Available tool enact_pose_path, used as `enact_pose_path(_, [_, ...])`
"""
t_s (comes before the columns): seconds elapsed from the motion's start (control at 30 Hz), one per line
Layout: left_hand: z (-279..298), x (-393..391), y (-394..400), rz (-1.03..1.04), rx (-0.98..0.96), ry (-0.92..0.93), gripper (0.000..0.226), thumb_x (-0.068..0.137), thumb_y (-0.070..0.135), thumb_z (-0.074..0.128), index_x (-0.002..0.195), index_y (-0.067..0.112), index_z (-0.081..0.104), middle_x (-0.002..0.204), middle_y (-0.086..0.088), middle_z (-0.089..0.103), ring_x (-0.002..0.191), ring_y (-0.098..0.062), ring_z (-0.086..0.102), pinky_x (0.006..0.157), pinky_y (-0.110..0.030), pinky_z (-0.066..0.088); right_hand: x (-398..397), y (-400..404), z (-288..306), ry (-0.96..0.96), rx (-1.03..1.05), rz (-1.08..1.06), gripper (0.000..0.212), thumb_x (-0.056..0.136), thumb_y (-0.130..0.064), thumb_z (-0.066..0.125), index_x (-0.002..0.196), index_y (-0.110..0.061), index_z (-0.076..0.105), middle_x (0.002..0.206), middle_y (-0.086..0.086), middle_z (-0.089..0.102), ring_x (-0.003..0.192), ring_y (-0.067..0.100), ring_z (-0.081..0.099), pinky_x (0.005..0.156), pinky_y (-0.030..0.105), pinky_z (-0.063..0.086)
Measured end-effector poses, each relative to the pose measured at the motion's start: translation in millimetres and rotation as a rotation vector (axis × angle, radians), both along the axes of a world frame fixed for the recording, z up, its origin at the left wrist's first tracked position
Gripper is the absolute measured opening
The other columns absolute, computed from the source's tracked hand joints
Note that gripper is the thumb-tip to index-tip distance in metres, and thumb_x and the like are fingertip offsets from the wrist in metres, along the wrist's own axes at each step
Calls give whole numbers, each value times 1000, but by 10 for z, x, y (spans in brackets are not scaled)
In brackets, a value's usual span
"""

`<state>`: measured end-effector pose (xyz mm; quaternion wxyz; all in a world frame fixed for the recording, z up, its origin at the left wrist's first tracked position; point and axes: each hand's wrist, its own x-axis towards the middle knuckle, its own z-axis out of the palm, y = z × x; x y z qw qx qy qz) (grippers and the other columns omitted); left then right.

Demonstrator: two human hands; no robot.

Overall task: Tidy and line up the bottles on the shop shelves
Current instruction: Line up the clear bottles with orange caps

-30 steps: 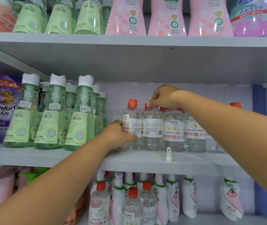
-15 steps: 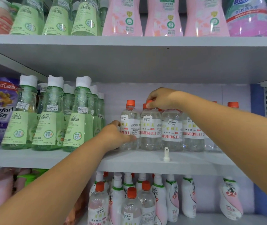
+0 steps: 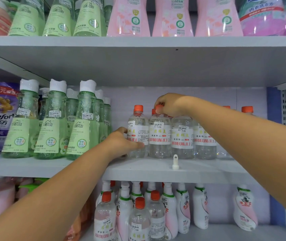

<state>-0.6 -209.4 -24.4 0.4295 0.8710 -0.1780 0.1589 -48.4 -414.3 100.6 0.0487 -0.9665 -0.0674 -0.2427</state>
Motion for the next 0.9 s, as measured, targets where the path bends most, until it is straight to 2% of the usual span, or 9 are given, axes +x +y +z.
enact_pose_path(0.1, [1,9,-16,12,-12,13,72,72,47,89,130,23,54,94,15,66,78,-1,63,58,-20,44,-3,0,-27,-10,-41,-10,24,105,-30,48,124,-26,62,91,-14,57,77,6,53,72,29,40])
enact_pose_path(0.2, [-9,10,-41,39,18,-2,65,69,53,90,116,25,55,94,16,64,80,0,61,59,-21,44,-23,16,-31,-3,-61,-24,26,106,-29,47,128,-25,60,99,-9,58,83,11,54,76,31,38])
enact_pose_path(0.33, [-6,-8,-81,41,56,-32,65,73,62,83,116,27,51,95,16,63,80,1,59,57,-20,40,-47,38,-29,7,-86,-36,30,106,-31,47,134,-25,58,115,-6,56,95,19,55,81,31,38])
enact_pose_path(0.47, [0,-23,-70,-5,42,-15,49,81,45,81,118,24,56,98,10,67,83,-3,64,57,-19,43,-39,38,-40,10,-81,-37,31,107,-31,46,135,-26,56,117,-6,56,96,18,55,82,32,38])
enact_pose_path(0.57, [-8,-34,-56,-4,40,-22,53,81,39,84,119,22,52,102,9,66,84,-3,63,58,-18,44,-31,39,-47,15,-98,-50,31,107,-33,45,136,-27,55,123,-5,58,103,20,54,83,32,38])
enact_pose_path(0.63, [-7,-45,-58,12,38,-30,58,79,42,86,119,22,49,106,6,68,86,-6,65,61,-21,46,-30,36,-45,16,-105,-58,33,107,-34,44,138,-27,53,126,-4,58,106,20,53,84,32,39])
enact_pose_path(0.73, [-9,-41,-60,31,49,-38,64,76,46,87,121,22,48,109,5,69,90,-10,66,65,-24,48,-35,22,-53,10,-117,-51,39,107,-37,43,144,-28,48,141,-2,55,115,22,53,90,33,40])
enact_pose_path(0.8, [-10,-33,-55,27,51,-36,64,76,47,87,122,23,49,107,7,68,89,-8,66,66,-24,49,-81,-36,-69,-29,-57,-5,49,106,-42,45,152,-28,40,151,-4,50,126,23,54,99,33,42])
enact_pose_path(0.9, [-23,-15,-55,20,48,-34,63,76,47,87,121,23,49,100,12,66,84,-2,62,62,-21,45,-295,-300,-80,-197,192,115,52,104,-46,50,152,-29,41,148,-10,52,117,18,59,90,31,46])
